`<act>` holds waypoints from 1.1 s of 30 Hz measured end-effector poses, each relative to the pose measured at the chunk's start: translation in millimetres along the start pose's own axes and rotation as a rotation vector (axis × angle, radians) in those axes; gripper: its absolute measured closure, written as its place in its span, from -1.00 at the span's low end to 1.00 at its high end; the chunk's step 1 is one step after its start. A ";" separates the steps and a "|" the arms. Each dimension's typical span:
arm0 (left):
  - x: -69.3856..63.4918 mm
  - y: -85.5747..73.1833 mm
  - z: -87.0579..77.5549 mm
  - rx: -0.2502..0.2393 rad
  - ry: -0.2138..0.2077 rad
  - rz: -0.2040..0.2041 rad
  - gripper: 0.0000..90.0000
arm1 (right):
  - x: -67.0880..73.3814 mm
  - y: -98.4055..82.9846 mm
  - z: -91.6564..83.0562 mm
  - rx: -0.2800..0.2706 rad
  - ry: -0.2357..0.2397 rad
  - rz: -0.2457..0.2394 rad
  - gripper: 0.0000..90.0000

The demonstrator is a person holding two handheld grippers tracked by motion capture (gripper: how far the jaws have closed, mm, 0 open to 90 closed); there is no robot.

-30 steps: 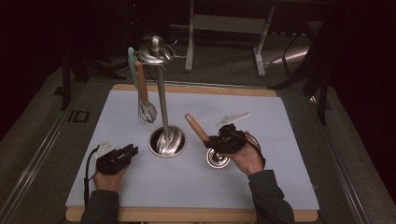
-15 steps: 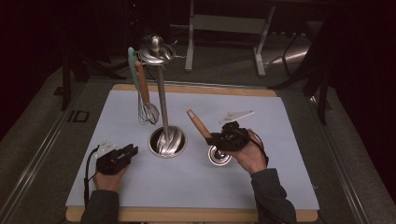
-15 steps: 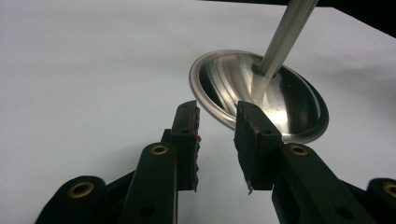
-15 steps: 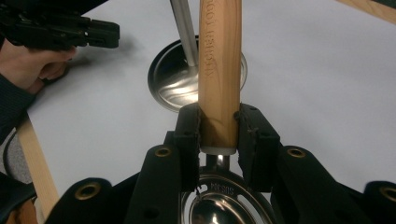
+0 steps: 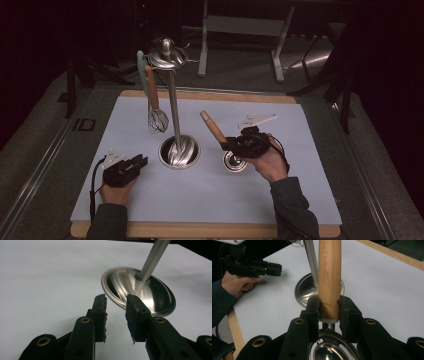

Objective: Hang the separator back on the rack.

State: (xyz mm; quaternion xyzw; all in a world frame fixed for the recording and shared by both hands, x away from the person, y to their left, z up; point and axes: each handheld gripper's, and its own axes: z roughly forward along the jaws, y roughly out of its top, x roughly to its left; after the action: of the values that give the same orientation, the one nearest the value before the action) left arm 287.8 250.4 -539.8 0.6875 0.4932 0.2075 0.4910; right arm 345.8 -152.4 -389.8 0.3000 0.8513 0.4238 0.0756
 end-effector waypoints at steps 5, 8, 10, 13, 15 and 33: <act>-0.1 0.0 -0.1 0.000 -0.001 -0.001 0.56 | -1.1 3.9 -4.7 -0.016 -0.001 -0.010 0.58; 0.1 0.0 -0.1 0.000 -0.001 -0.001 0.56 | -2.0 6.4 -7.4 -0.029 0.003 -0.018 0.58; 0.2 0.0 -0.2 -0.001 -0.001 0.000 0.56 | -3.9 8.0 -9.4 -0.044 0.020 -0.021 0.57; 0.3 0.1 -0.3 0.001 -0.002 0.000 0.56 | -5.3 8.9 -10.7 -0.060 0.032 -0.024 0.58; 0.1 0.0 -0.2 -0.001 -0.001 -0.001 0.56 | -6.0 10.6 -11.6 -0.072 0.042 -0.039 0.58; 0.3 0.0 -0.3 -0.002 -0.002 -0.001 0.56 | -7.4 26.2 -14.9 -0.122 0.070 -0.099 0.58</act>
State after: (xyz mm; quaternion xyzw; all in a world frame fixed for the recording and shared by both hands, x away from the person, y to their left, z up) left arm 287.7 250.8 -539.7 0.6872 0.4927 0.2070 0.4921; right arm 357.8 -154.6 -361.2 0.2371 0.8398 0.4811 0.0848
